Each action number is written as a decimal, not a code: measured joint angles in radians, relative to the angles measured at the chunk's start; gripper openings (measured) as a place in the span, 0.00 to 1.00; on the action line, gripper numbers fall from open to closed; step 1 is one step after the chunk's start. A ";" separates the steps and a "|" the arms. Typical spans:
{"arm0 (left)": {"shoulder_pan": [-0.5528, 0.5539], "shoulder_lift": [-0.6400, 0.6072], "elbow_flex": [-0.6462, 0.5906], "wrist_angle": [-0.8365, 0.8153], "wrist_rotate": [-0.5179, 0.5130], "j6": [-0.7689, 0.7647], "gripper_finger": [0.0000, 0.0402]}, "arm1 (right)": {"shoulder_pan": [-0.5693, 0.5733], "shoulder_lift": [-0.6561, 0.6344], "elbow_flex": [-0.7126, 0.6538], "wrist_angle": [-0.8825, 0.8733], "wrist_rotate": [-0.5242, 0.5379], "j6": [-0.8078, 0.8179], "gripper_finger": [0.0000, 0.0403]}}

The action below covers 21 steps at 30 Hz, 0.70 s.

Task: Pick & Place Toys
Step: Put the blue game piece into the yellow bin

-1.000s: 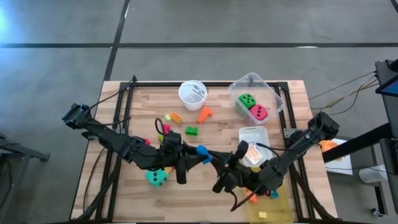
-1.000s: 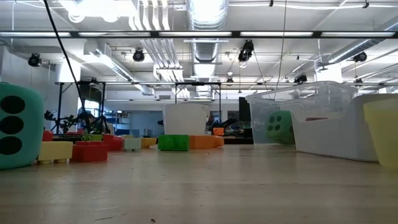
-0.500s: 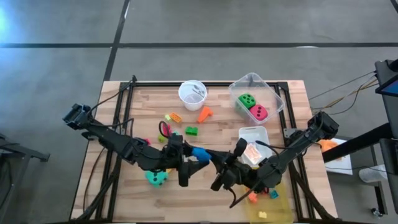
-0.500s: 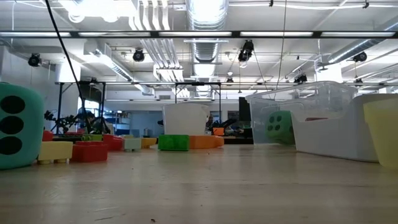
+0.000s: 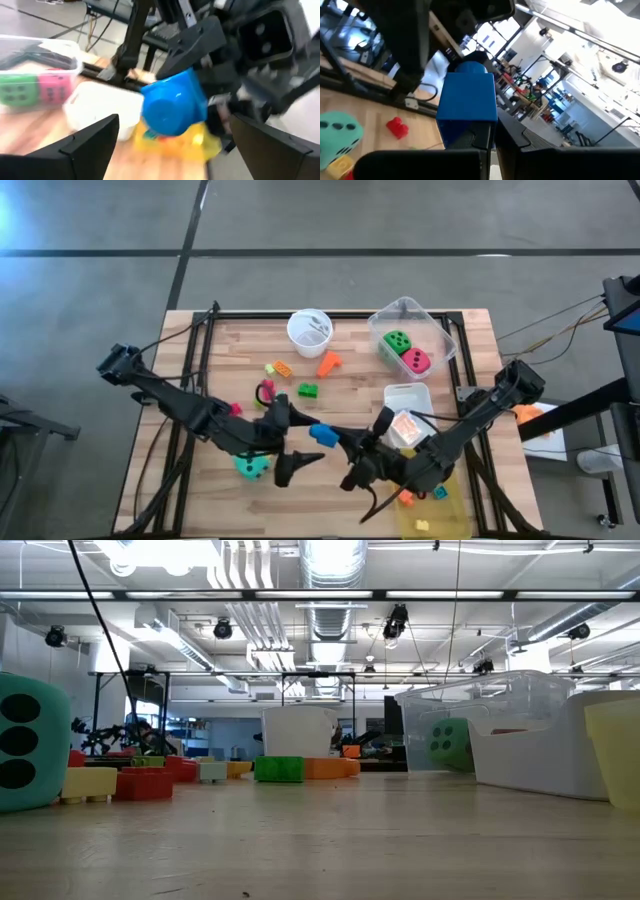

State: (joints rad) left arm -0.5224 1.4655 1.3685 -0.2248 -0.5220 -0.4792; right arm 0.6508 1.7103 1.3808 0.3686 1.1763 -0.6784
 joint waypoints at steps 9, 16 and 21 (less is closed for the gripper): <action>-0.047 -0.058 0.000 -0.428 0.000 -0.126 0.88 | 0.040 -0.020 0.002 -0.397 -0.111 0.396 0.02; -0.055 -0.054 0.000 -0.791 -0.001 -0.433 0.88 | 0.038 -0.091 0.003 -0.871 -0.401 0.969 0.02; -0.050 -0.054 0.000 -1.009 -0.002 -0.618 0.88 | 0.037 -0.129 0.004 -1.209 -0.617 1.359 0.02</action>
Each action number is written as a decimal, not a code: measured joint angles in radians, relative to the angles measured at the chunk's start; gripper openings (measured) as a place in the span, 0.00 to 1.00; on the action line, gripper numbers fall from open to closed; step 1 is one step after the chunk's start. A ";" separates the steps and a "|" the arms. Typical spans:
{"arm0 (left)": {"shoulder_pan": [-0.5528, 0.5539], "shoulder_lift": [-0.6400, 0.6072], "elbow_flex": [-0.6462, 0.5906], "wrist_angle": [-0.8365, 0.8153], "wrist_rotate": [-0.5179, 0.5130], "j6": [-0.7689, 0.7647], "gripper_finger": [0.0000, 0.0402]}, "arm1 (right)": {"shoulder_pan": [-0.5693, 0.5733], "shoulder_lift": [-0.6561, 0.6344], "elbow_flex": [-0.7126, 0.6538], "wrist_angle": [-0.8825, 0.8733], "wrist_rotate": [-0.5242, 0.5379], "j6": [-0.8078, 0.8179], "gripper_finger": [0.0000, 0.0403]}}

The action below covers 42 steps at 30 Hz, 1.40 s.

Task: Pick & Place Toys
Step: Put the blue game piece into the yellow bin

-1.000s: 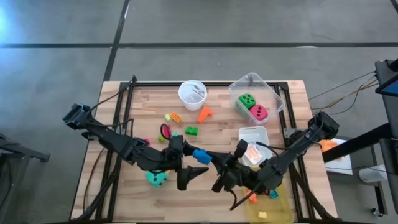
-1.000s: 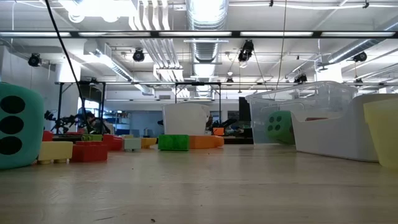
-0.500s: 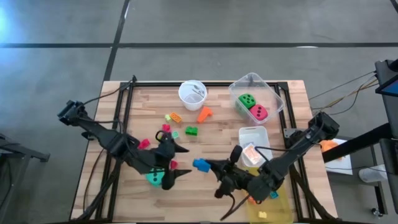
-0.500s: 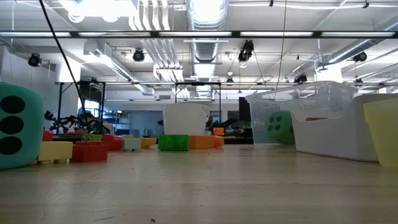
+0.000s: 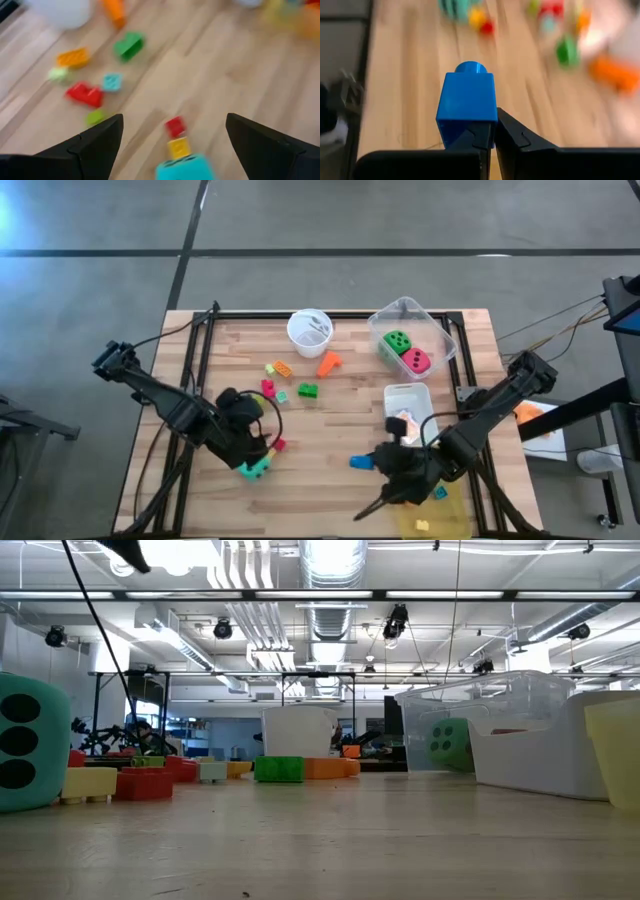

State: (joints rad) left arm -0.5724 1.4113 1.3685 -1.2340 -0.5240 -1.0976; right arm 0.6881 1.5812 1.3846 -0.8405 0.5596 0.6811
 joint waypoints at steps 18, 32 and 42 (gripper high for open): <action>0.080 -0.002 -0.243 -0.181 0.184 -0.210 0.88 | 0.080 0.000 -0.107 -0.345 -0.337 0.468 0.02; 0.184 -0.002 -0.330 -0.207 0.230 -0.156 0.88 | 0.091 0.006 -0.253 -0.417 -0.505 0.664 0.02; 0.228 -0.003 -0.327 -0.207 0.231 -0.103 0.88 | 0.091 0.006 -0.373 -0.366 -0.648 0.727 0.02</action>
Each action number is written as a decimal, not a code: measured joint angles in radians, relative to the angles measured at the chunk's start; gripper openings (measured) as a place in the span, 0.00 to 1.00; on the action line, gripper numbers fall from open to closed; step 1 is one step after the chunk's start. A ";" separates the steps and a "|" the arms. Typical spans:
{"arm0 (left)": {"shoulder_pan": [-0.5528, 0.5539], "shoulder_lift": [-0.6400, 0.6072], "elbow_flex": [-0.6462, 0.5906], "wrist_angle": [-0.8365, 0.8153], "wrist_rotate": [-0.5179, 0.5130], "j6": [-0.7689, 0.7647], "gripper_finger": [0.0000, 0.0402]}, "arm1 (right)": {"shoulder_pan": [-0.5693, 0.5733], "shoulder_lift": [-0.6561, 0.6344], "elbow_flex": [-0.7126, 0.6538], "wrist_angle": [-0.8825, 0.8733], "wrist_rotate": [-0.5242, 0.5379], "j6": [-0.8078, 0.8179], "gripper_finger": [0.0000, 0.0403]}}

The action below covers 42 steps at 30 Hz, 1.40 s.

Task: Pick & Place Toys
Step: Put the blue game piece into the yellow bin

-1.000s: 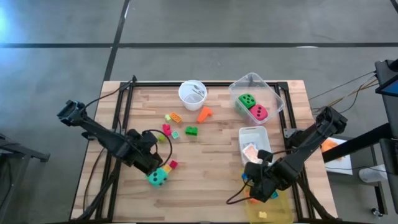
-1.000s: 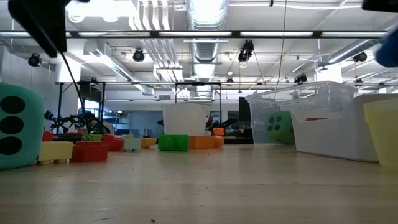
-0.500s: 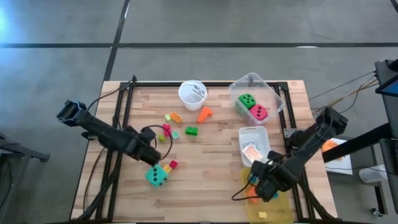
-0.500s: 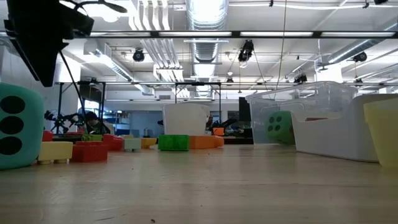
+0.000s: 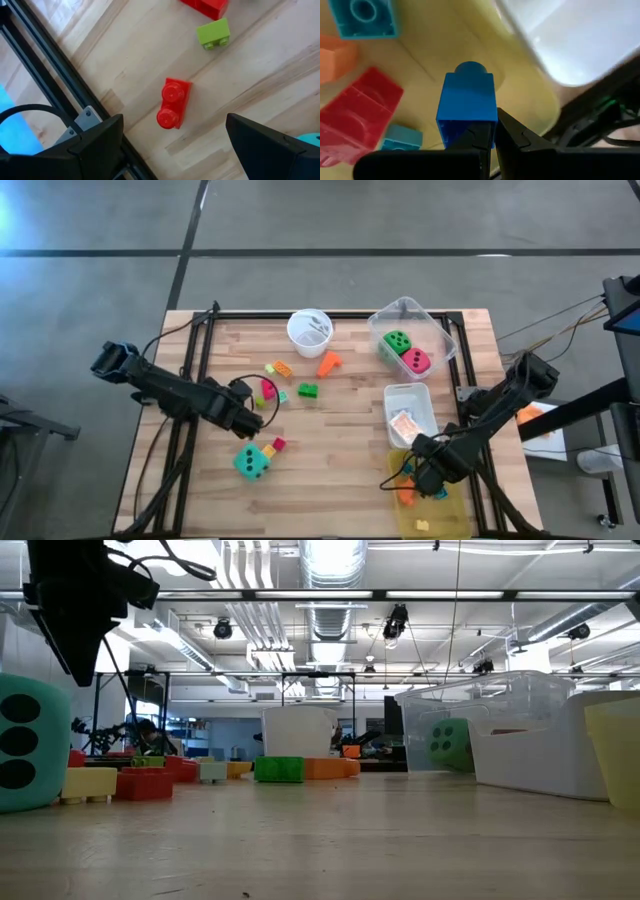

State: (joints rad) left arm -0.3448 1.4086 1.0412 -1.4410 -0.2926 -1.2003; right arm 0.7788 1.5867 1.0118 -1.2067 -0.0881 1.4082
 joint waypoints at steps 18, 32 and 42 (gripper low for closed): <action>0.054 0.000 0.000 0.007 0.007 0.051 0.88 | 0.000 0.000 -0.053 0.120 -0.014 -0.005 0.02; 0.055 0.000 0.000 0.008 0.007 0.052 0.88 | 0.000 0.002 -0.034 0.126 0.012 -0.028 0.04; 0.055 0.000 0.000 0.012 0.007 0.051 0.88 | 0.000 0.002 -0.034 0.149 -0.004 -0.067 0.35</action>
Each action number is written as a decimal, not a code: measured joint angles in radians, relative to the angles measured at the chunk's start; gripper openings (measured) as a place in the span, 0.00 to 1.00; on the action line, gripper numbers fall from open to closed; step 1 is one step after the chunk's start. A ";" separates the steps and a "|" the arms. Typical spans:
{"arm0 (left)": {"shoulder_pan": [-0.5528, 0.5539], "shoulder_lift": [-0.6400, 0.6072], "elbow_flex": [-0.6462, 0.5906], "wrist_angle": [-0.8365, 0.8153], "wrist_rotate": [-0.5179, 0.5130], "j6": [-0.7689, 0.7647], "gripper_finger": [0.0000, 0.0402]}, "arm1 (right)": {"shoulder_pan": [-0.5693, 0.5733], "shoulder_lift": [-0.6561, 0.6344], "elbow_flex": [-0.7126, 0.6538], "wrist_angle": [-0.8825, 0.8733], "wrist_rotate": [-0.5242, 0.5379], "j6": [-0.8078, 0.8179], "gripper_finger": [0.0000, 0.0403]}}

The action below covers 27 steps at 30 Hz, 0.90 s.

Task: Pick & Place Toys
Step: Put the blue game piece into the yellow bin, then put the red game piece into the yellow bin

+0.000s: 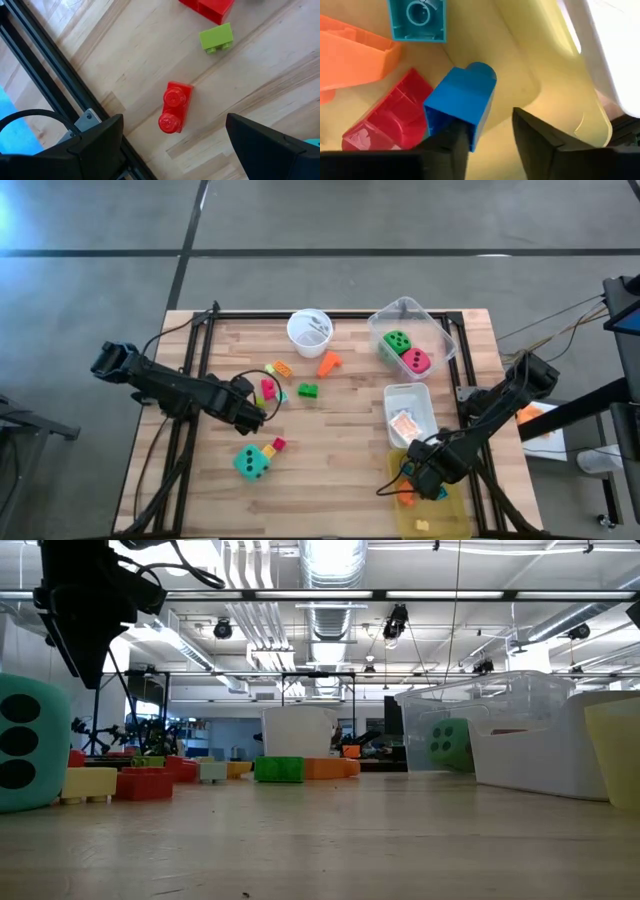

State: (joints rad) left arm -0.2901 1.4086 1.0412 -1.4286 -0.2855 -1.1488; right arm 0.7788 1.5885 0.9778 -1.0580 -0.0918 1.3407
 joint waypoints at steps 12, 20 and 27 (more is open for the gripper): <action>0.001 0.000 0.000 0.014 0.018 -0.001 0.88 | 0.000 -0.001 0.039 -0.013 -0.084 -0.009 0.58; 0.005 0.000 0.000 0.014 0.045 -0.003 0.88 | 0.002 -0.001 0.136 -0.129 -0.040 -0.006 0.59; 0.012 0.000 0.000 0.014 0.077 -0.002 0.88 | 0.016 -0.001 0.222 -0.163 0.057 -0.006 0.59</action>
State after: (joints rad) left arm -0.2783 1.4086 1.0412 -1.4147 -0.2089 -1.1511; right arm 0.7948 1.5875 1.1999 -1.2213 -0.0347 1.3350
